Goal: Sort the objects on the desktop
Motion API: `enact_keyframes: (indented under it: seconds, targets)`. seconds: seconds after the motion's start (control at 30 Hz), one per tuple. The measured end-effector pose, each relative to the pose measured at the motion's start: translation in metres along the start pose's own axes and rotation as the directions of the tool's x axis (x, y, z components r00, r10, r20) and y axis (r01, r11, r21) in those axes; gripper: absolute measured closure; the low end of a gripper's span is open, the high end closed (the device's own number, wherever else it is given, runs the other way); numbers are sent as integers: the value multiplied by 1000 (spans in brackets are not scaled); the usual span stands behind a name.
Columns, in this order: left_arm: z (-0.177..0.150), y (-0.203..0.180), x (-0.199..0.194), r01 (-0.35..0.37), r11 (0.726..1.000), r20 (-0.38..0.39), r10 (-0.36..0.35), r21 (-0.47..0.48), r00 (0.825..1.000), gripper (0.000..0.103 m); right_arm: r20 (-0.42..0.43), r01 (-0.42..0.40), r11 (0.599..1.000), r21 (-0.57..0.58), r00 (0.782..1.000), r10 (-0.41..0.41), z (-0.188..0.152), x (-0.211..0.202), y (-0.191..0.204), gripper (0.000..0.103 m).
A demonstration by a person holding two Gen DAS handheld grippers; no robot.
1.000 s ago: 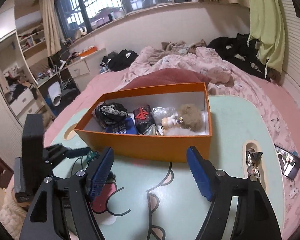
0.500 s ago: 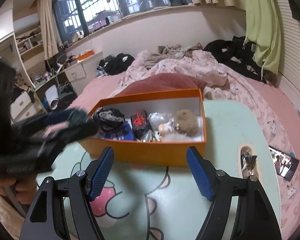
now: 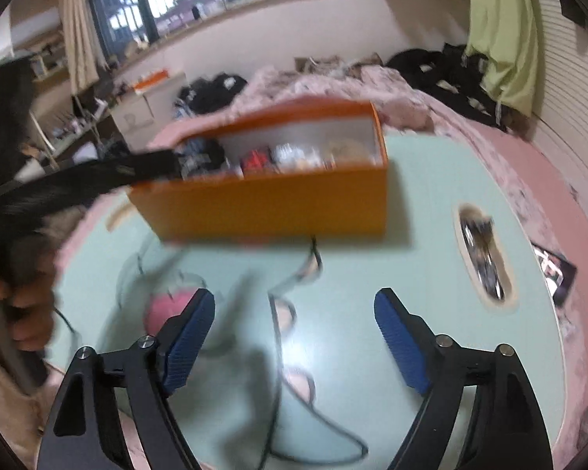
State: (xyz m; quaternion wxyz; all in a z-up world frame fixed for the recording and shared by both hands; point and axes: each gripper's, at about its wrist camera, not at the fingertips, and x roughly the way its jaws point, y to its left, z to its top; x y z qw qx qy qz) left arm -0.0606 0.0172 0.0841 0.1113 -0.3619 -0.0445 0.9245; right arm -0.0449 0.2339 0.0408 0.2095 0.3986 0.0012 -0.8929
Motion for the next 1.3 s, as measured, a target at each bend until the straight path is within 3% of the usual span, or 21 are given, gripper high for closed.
enact_keyframes:
  seconds: [0.1,0.23,0.3,0.37,0.4,0.47,1.3]
  targets:
    - [-30,-5,-6,-25,1000,-55,26,15,998,19,-37,74,997,-13,997,-74,-19,6,5,18]
    - [-66,-4,5,-90,996,-122,88,-7,989,19,-37,167,985,-52,985,-169,-26,11,13,7]
    - [-75,2,17,-132,991,-174,125,-28,977,19,-49,185,981,-59,981,-188,-28,16,12,0]
    - [-78,9,24,-201,979,-197,190,-40,962,18,-51,201,977,-73,977,-205,-29,18,13,0]
    - [-79,12,25,-226,973,-201,213,-45,956,13,-50,201,977,-74,977,-205,-30,18,13,0]
    - [-81,13,30,-228,973,-221,213,-47,952,0,-50,200,977,-72,978,-204,-30,18,13,0]
    - [-82,15,29,-223,974,-208,209,-48,955,0,-49,200,977,-73,978,-204,-30,19,12,0]
